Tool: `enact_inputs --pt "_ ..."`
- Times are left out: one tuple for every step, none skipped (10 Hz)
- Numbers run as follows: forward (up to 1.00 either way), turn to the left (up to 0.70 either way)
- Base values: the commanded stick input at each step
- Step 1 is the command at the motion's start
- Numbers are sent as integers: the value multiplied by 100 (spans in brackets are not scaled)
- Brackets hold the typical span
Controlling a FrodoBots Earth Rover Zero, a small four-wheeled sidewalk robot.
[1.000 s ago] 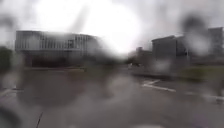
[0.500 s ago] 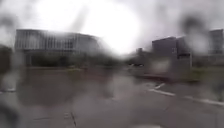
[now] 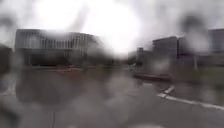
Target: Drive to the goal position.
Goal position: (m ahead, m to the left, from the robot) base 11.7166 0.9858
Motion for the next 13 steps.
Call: enact_inputs --pt "100 40" --pt "100 40" --pt "100 40" --pt "100 37" --pt "100 19" --pt "100 3" --pt "100 2" --pt "100 3" --pt "100 2" --pt "100 3" --pt "100 2" --pt "100 3" --pt "100 3"
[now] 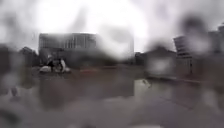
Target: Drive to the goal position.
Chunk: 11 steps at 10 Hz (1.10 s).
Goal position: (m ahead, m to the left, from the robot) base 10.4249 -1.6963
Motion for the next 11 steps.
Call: enact_inputs --pt "100 3" --pt "100 2" --pt "100 3" --pt "100 3" --pt "100 2" --pt "100 2" --pt "100 4" --pt "100 15" --pt "100 40" --pt "100 40" --pt "100 40"
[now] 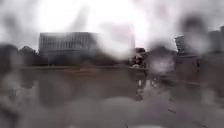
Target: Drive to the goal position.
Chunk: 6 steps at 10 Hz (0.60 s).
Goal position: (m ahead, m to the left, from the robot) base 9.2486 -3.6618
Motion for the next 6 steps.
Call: enact_inputs --pt "100 40" --pt "100 40" --pt "100 40" --pt "100 40" --pt "100 32" --pt "100 17"
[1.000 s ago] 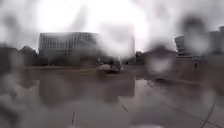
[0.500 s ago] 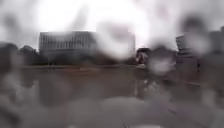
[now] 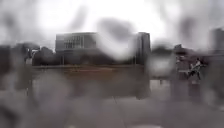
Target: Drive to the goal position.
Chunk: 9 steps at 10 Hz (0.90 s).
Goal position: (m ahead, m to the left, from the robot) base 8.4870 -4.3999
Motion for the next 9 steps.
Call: enact_inputs --pt "100 2" --pt "100 2" --pt "100 2" --pt "100 2" --pt "100 2" --pt "100 2" --pt "100 2" --pt "100 2" --pt "100 2"
